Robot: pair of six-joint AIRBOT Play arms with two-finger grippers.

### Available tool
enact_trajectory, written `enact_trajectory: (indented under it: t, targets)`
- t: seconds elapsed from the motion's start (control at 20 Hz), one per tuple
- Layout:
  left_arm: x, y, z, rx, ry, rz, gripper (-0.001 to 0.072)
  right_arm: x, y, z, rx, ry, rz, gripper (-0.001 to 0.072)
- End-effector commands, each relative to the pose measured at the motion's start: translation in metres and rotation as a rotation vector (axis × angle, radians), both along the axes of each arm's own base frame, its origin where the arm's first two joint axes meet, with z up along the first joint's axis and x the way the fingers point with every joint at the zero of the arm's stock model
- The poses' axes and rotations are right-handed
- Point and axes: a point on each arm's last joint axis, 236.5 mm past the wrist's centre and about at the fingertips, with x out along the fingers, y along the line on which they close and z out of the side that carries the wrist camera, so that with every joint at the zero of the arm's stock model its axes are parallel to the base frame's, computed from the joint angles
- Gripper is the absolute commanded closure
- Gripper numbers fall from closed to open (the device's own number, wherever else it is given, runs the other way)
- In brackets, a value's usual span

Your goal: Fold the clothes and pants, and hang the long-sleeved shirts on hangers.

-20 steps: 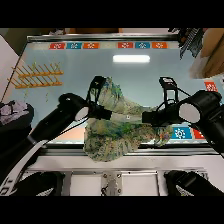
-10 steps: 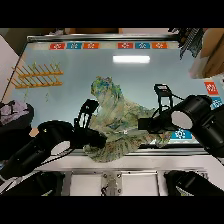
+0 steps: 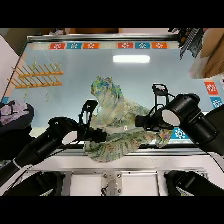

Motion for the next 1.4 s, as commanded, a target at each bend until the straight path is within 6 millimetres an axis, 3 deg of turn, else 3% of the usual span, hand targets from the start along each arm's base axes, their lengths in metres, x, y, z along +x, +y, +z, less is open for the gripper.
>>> enact_trajectory:
  t: [0.0,0.15,0.35,0.55,0.7,0.8,1.0,1.15,1.35]
  targets:
    - [0.010,0.000,0.012,-0.043,-0.044,-0.001,-0.0012,0.000,-0.001,-0.001,-0.006,0.006,-0.005,0.0700]
    - [0.046,0.029,0.038,-0.087,-0.148,0.088,-0.0013,-0.001,0.001,-0.002,-0.001,0.011,-0.003,0.0700]
    - [0.114,0.109,0.066,-0.012,-0.247,0.211,-0.0012,-0.001,0.001,-0.002,-0.001,0.011,-0.003,0.0698]
    - [0.183,0.199,0.069,0.105,-0.285,0.379,-0.0012,-0.001,0.001,-0.002,-0.001,0.011,-0.004,0.0699]
    - [0.224,0.265,0.048,0.293,-0.290,0.422,-0.0012,-0.001,0.001,-0.002,-0.002,0.012,-0.003,0.0699]
    - [0.252,0.293,0.036,0.405,-0.309,0.406,-0.0012,-0.001,0.001,-0.002,-0.002,0.012,-0.004,0.0699]
    - [0.311,0.317,-0.002,0.543,-0.336,0.340,-0.0012,-0.001,0.001,-0.002,-0.002,0.013,-0.004,0.0699]
    - [0.332,0.332,-0.047,0.632,-0.277,0.295,-0.0012,-0.001,0.001,-0.002,-0.002,0.012,-0.004,0.0699]
    - [0.351,0.352,-0.077,0.730,-0.224,0.271,-0.0013,-0.001,0.001,-0.002,-0.002,0.012,-0.004,0.0699]
